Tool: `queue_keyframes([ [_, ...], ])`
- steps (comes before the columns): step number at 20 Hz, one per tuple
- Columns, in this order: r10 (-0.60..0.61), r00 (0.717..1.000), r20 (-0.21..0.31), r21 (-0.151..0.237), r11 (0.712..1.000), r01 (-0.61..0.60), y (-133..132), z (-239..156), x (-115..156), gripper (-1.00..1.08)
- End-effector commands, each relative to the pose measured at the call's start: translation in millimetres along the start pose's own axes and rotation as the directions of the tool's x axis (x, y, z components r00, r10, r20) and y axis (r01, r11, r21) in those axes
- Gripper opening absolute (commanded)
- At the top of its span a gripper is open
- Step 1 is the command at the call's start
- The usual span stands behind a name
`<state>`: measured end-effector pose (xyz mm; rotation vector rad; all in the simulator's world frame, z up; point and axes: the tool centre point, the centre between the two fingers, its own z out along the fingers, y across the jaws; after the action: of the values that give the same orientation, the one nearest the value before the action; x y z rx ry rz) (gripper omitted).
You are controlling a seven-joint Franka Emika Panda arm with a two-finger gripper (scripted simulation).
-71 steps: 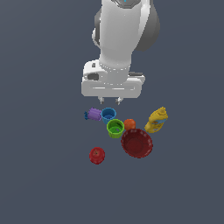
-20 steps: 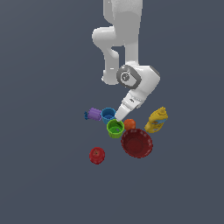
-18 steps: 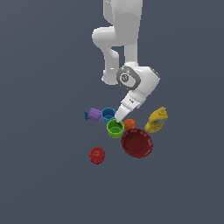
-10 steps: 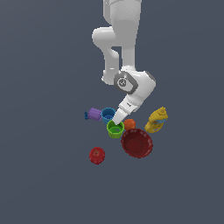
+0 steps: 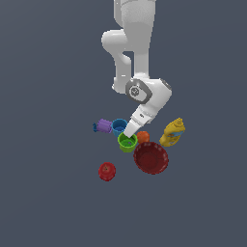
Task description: Pick up a designated object from a clutter of objects.
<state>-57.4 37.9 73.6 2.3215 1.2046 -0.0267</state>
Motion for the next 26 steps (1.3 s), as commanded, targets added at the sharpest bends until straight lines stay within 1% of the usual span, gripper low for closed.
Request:
queue_keyframes([
  [1,-0.002,1.000,0.002,0.003,1.000,0.002,-1.9,1.5,-0.4,-1.00],
  [8,0.000,1.000,0.000,0.000,1.000,0.000,4.6,-5.7,-1.1,-1.00],
  [14,-0.001,1.000,0.000,0.001,1.000,0.001,18.4,-22.5,-4.0,-1.00],
  [20,-0.002,1.000,-0.001,0.004,1.000,0.002,42.3,-51.7,-9.0,-1.00],
  [26,-0.003,1.000,-0.003,0.007,1.000,0.003,76.3,-93.1,-15.9,-1.00],
])
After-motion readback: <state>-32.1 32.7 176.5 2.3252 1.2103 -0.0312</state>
